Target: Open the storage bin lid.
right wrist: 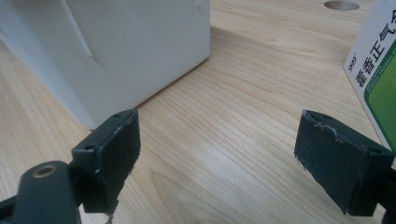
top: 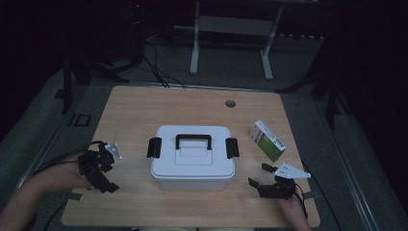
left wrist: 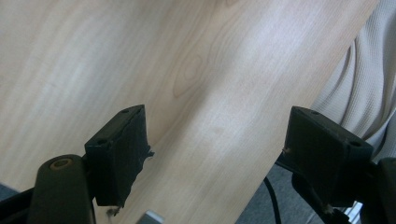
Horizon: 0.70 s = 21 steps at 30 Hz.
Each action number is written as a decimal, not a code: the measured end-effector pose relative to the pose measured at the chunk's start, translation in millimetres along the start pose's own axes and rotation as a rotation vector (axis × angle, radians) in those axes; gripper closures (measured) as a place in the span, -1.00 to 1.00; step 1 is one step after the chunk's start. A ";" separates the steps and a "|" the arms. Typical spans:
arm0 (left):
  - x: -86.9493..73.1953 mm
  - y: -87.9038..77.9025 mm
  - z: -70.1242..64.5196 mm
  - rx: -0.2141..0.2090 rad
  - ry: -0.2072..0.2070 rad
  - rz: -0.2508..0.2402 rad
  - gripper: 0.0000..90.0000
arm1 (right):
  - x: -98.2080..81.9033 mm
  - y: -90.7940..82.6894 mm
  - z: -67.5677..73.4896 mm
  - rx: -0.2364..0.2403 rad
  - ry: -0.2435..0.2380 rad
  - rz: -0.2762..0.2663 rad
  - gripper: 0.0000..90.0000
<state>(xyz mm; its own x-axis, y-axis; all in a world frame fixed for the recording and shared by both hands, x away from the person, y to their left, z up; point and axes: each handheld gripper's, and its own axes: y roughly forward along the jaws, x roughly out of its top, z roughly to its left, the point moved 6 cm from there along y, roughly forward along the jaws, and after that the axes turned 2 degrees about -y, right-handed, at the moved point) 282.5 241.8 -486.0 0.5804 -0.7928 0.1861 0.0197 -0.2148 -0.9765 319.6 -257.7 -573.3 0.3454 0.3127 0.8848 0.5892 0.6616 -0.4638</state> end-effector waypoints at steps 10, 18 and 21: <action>19.2 -23.4 -4.2 0.006 0.054 -0.007 -0.52 | -0.3 -0.4 -0.6 0.002 0.006 -0.004 -0.69; 40.5 -33.1 -7.7 0.025 0.089 0.004 -0.53 | -0.6 -0.3 -0.3 0.002 0.006 -0.003 -0.69; 48.7 -35.3 -10.2 0.025 0.107 -0.002 -0.53 | -1.2 -0.1 -0.7 0.001 0.005 -0.002 -0.69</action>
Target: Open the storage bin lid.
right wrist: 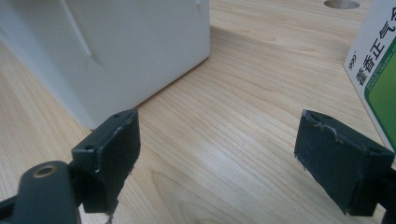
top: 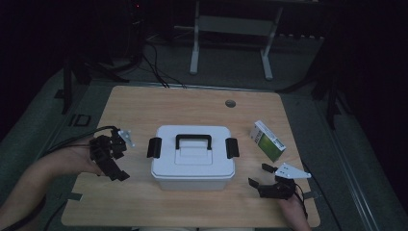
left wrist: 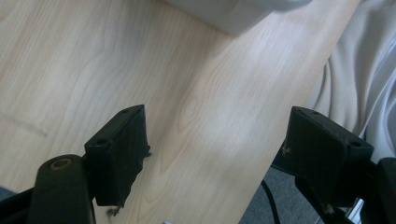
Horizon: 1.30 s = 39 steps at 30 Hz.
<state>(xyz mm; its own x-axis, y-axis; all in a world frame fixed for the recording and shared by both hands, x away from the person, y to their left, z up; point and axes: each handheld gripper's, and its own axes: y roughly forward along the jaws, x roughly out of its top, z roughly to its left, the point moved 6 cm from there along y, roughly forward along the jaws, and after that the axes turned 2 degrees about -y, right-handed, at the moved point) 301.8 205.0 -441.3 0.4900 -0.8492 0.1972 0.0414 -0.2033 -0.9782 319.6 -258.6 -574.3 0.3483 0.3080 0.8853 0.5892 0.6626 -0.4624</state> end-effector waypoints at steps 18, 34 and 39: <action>56.0 -17.5 -0.5 0.034 0.096 -0.029 -0.52 | -0.5 -0.2 -0.6 0.006 0.009 -0.004 -0.69; 98.0 -14.8 -2.1 0.043 0.162 -0.026 -0.52 | -1.0 0.2 0.1 0.008 0.006 -0.001 -0.69; 110.9 -12.8 -4.8 0.053 0.189 -0.006 -0.52 | -0.9 0.1 0.0 0.009 0.006 -0.002 -0.69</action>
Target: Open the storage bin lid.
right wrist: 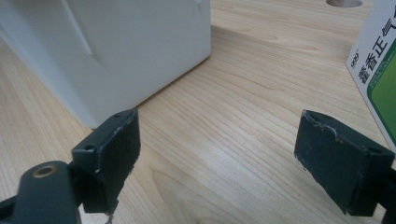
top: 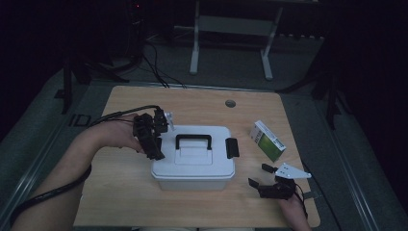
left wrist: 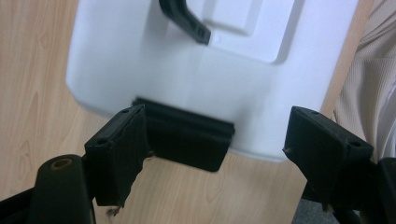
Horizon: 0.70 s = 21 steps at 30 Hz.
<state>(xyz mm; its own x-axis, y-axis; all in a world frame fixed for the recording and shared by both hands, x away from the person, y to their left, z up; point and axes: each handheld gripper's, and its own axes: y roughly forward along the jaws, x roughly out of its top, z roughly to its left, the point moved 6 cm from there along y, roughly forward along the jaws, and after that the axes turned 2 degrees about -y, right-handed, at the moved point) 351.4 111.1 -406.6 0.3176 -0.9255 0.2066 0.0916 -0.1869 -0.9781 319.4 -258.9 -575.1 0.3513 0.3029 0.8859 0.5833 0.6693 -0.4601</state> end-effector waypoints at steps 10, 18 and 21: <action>25.1 5.3 -1.7 0.000 0.045 0.006 -0.53 | -0.3 0.3 1.8 0.003 -0.008 0.004 -0.69; 46.7 5.7 0.9 0.010 0.072 -0.001 -0.53 | -1.2 0.1 1.9 0.003 -0.012 0.004 -0.69; 53.9 7.6 1.1 0.006 0.076 -0.007 -0.53 | -1.2 -0.3 1.7 0.007 -0.007 0.002 -0.69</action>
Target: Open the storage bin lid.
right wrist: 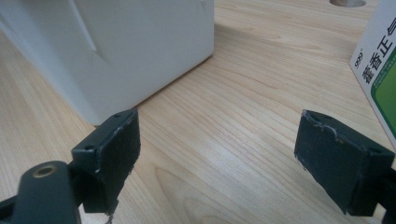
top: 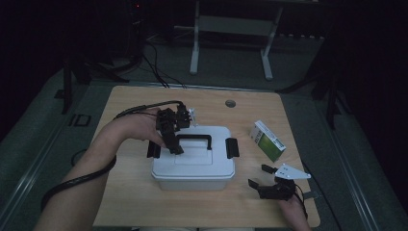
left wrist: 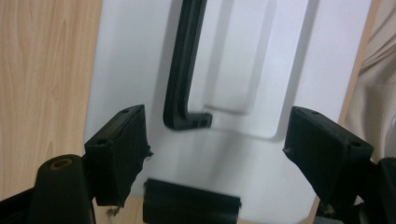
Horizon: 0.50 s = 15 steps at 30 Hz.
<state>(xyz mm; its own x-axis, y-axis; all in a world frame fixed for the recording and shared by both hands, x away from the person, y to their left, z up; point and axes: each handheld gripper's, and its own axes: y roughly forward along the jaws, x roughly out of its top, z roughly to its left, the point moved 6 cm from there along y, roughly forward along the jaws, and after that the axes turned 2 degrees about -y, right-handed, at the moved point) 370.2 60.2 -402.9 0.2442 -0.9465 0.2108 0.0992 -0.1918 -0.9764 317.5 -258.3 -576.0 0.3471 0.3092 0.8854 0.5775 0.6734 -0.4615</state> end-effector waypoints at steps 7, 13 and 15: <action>14.1 5.6 3.4 0.002 0.013 0.028 -0.52 | -0.3 -0.5 -0.5 0.003 0.004 -0.002 -0.69; 26.8 10.9 5.3 0.007 0.042 0.026 -0.52 | -0.1 -0.8 -0.4 0.006 0.005 -0.006 -0.69; 29.5 13.6 5.7 0.016 0.054 0.037 -0.49 | -0.3 -0.8 -0.3 0.007 0.004 -0.005 -0.69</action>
<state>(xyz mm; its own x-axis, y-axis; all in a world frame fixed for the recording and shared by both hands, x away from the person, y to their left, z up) 384.3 31.1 -409.6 0.1958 -0.9655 0.1715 0.1064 -0.1529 -0.9825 317.2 -259.1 -575.8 0.3473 0.3029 0.8875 0.5741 0.6796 -0.4567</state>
